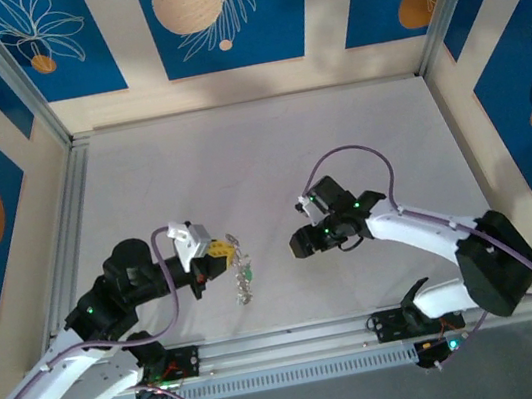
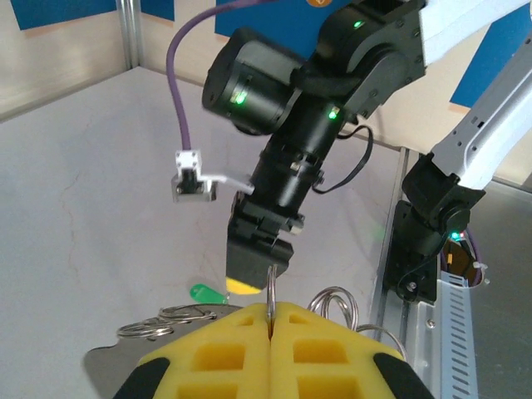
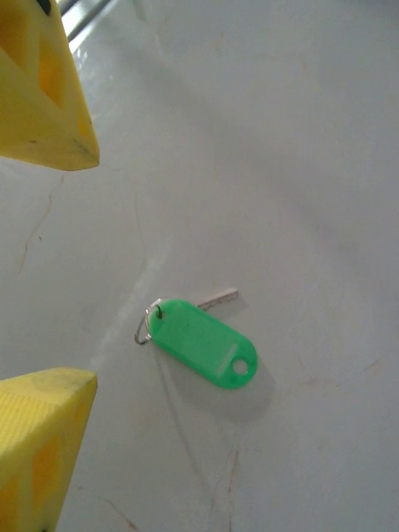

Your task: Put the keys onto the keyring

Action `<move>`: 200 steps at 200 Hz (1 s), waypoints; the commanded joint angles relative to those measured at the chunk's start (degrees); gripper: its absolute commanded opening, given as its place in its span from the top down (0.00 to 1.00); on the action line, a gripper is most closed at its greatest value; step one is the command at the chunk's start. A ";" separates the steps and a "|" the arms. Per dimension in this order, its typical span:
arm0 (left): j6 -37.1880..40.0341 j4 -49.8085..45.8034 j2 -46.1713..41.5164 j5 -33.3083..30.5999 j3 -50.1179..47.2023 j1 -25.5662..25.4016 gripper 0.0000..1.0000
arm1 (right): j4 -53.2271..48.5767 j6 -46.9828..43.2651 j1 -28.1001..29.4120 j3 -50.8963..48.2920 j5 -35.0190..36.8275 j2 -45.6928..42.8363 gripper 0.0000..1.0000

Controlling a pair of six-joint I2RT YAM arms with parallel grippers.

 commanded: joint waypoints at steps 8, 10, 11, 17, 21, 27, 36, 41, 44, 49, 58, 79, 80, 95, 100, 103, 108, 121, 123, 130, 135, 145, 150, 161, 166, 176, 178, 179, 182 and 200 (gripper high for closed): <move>-0.94 3.72 -1.51 0.63 0.14 -0.38 1.00 | -0.75 -0.42 2.84 2.96 4.74 4.35 0.36; -0.94 3.71 -1.51 0.61 0.12 -0.42 1.00 | -1.13 -0.48 3.11 3.25 5.24 4.67 0.36; -0.94 3.70 -1.51 0.60 0.16 -0.39 1.00 | -1.45 -0.61 3.29 3.42 5.76 4.95 0.36; -0.94 3.80 -1.51 0.68 0.16 -0.37 1.00 | -2.38 -1.12 3.90 4.42 7.23 6.04 0.36; -0.94 3.83 -1.61 0.74 0.11 -0.37 1.00 | -2.99 -1.35 4.20 5.07 8.43 6.60 0.37; -0.93 3.99 -1.60 1.01 0.22 -0.40 1.00 | -4.18 -1.87 4.86 6.10 10.12 7.71 0.37; -0.91 4.17 -1.75 1.19 0.21 -0.38 1.00 | -5.48 -2.78 5.85 7.49 12.16 9.09 0.37; -0.93 4.24 -1.85 1.22 0.12 -0.37 1.00 | -5.93 -3.11 6.27 8.07 12.87 9.73 0.38; -0.94 4.23 -1.92 1.21 0.19 -0.37 1.00 | -6.07 -3.38 6.47 8.32 13.09 10.05 0.38; -0.94 4.21 -2.02 1.09 0.15 -0.37 1.00 | -6.07 -3.78 6.79 8.70 13.21 10.54 0.38; -0.94 3.99 -2.18 0.82 0.12 -0.41 1.00 | -6.11 -4.16 7.02 9.04 13.18 11.22 0.39; -0.89 3.74 -2.47 0.64 0.23 -0.37 1.00 | -6.33 -4.37 6.98 9.70 13.14 12.69 0.42; -0.91 3.77 -2.47 0.66 0.17 -0.37 1.00 | -6.33 -4.37 6.98 9.70 13.14 12.69 0.42; -0.89 3.73 -2.65 0.53 0.16 -0.42 1.00 | -7.07 -4.59 6.97 10.53 13.14 13.76 0.43; -0.85 3.71 -2.65 0.51 0.20 -0.38 1.00 | -7.26 -4.67 7.02 10.78 13.22 14.23 0.43; -0.80 3.76 -2.71 0.50 0.12 -0.35 1.00 | -7.49 -4.67 7.06 10.96 13.16 14.51 0.43; -0.85 3.75 -2.65 0.56 0.18 -0.37 1.00 | -7.76 -4.57 7.15 11.20 13.07 14.87 0.43; -0.77 3.88 -2.58 0.68 0.12 -0.42 1.00 | -8.08 -4.46 7.39 11.55 12.49 15.62 0.45; -0.76 3.90 -2.59 0.64 0.16 -0.38 1.00 | -8.08 -4.44 7.48 11.55 12.41 15.68 0.45; -0.76 3.95 -2.56 0.65 0.12 -0.38 1.00 | -8.00 -4.22 7.75 11.47 12.20 15.73 0.45; -0.69 3.94 -2.56 0.60 0.11 -0.37 1.00 | -8.06 -4.15 7.92 11.41 12.01 15.90 0.46; -0.64 4.01 -2.55 0.67 0.04 -0.43 1.00 | -8.34 -3.76 8.21 11.38 11.69 16.13 0.47; -0.75 4.04 -2.55 0.64 0.02 -0.42 1.00 | -8.52 -3.55 8.29 11.40 11.58 16.24 0.47; -0.73 4.08 -2.63 0.77 0.10 -0.37 1.00 | -8.76 -3.39 8.51 11.47 11.69 16.28 0.48; -0.76 4.08 -2.65 0.74 -0.01 -0.38 1.00 | -8.95 -3.24 8.66 11.59 11.81 16.41 0.49; -0.72 4.14 -2.64 0.72 0.01 -0.45 1.00 | -9.35 -3.13 8.99 11.70 12.22 16.60 0.50; -0.75 4.21 -2.65 0.65 0.02 -0.39 1.00 | -9.42 -3.09 9.00 11.71 12.28 16.61 0.50; -0.75 4.22 -2.65 0.71 -0.02 -0.38 1.00 | -9.45 -3.07 9.00 11.72 12.27 16.61 0.50; -0.76 4.21 -2.65 0.74 -0.02 -0.35 1.00 | -9.68 -2.99 9.20 11.82 12.50 16.69 0.51; -0.84 4.28 -2.74 0.68 -0.04 -0.37 1.00 | -10.60 -2.69 9.70 12.17 13.39 17.12 0.54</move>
